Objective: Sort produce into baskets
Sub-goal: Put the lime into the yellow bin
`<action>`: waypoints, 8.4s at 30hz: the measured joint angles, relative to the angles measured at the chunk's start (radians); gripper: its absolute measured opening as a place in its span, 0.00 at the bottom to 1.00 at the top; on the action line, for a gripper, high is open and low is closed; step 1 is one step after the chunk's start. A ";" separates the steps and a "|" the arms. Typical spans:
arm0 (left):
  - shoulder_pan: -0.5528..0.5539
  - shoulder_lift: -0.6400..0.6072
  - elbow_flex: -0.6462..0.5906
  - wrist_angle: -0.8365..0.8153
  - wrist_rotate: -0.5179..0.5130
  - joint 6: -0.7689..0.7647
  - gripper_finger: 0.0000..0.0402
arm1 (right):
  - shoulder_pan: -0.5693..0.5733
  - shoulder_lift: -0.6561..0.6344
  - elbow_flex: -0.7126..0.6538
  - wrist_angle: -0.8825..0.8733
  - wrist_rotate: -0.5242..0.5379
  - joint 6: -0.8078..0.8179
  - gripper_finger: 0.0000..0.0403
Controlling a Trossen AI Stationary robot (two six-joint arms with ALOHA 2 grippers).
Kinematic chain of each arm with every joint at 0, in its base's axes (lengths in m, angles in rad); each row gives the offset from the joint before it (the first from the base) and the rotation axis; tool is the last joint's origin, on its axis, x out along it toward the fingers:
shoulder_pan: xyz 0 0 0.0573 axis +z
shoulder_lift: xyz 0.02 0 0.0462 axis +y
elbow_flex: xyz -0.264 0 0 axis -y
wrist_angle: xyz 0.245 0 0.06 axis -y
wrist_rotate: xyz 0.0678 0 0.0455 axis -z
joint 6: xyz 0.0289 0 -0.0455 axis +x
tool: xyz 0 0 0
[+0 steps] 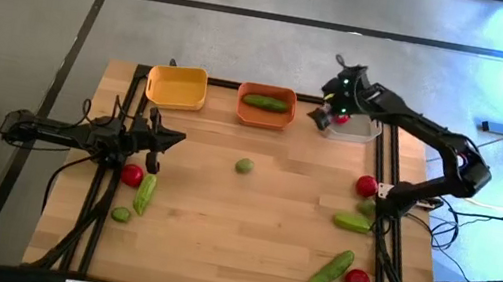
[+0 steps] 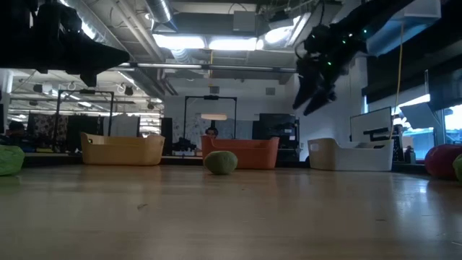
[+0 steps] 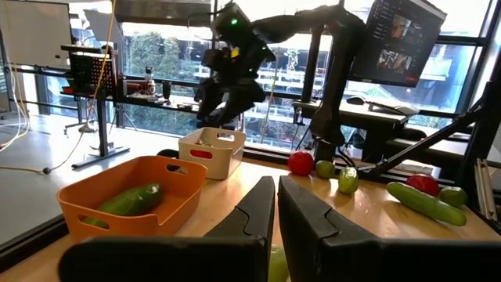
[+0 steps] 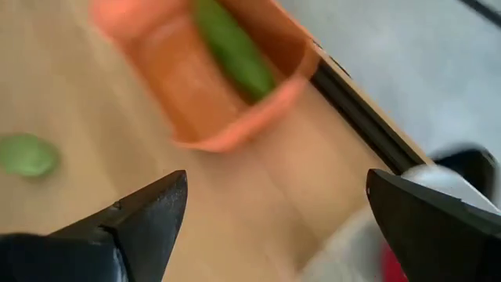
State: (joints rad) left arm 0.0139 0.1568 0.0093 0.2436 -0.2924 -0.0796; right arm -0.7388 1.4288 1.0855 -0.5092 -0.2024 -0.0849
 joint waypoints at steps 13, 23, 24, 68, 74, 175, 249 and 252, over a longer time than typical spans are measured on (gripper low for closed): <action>0.000 0.000 0.000 0.000 0.000 0.000 0.04 | 0.338 0.010 0.000 0.249 -0.001 -0.028 0.95; 0.000 0.000 0.000 0.002 0.000 0.000 0.04 | 0.485 0.113 0.000 0.314 -0.002 -0.061 0.95; 0.000 0.000 0.000 0.003 -0.001 0.000 0.04 | 0.497 0.128 0.000 0.316 -0.007 -0.074 0.95; 0.000 0.000 0.000 0.000 -0.004 0.000 0.04 | 0.601 0.568 0.000 0.660 0.079 -0.105 0.79; 0.000 0.000 0.000 0.006 -0.004 -0.034 0.04 | 0.601 0.585 -0.001 0.677 0.079 -0.100 0.53; 0.064 1.041 0.367 0.273 -0.030 -0.639 0.36 | 0.641 0.511 0.183 0.758 0.261 -0.128 0.53; 0.729 0.992 0.366 -0.157 -0.236 -0.263 0.39 | 0.673 0.508 0.183 0.283 0.078 0.132 0.63; 0.729 0.992 0.366 -0.163 -0.232 -0.255 0.39 | 0.673 0.508 0.183 0.283 0.078 0.132 0.63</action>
State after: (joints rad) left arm 0.7425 1.1484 0.3752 0.0810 -0.5243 -0.3348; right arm -0.0654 1.9366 1.2682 -0.2260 -0.1246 0.0467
